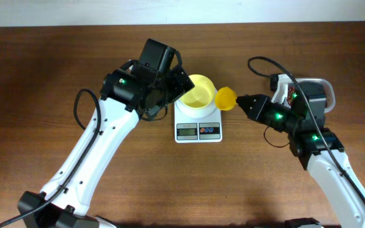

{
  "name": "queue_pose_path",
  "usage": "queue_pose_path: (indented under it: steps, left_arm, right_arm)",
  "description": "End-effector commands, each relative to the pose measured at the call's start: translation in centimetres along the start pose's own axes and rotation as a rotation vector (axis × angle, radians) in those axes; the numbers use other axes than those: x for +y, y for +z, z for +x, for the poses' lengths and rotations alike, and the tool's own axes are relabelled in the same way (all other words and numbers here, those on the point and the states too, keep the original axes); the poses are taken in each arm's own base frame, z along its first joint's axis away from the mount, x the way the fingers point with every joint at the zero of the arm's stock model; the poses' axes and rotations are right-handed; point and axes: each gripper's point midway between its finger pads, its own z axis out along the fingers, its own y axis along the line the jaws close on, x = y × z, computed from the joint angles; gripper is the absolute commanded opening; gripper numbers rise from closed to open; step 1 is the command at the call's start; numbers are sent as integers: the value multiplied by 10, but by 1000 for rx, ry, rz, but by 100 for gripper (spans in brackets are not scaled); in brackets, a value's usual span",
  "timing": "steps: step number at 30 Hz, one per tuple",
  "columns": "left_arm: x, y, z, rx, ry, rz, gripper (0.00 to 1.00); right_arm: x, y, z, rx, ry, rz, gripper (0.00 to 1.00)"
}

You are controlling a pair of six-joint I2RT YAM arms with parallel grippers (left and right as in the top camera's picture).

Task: Scoop item into bowl and weigh 50g on scale
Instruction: 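Pull the scoop with the right gripper toward the bean tub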

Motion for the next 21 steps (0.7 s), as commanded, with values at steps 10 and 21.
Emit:
queue_pose_path:
  steps: [10, 21]
  left_arm:
    - [0, -12, -10, -59, 101, -2, 99]
    - [0, -12, -10, -59, 101, -2, 99]
  right_arm:
    - [-4, -47, -34, -74, -81, 341, 4]
    - [-19, -74, -28, -30, -93, 524, 4]
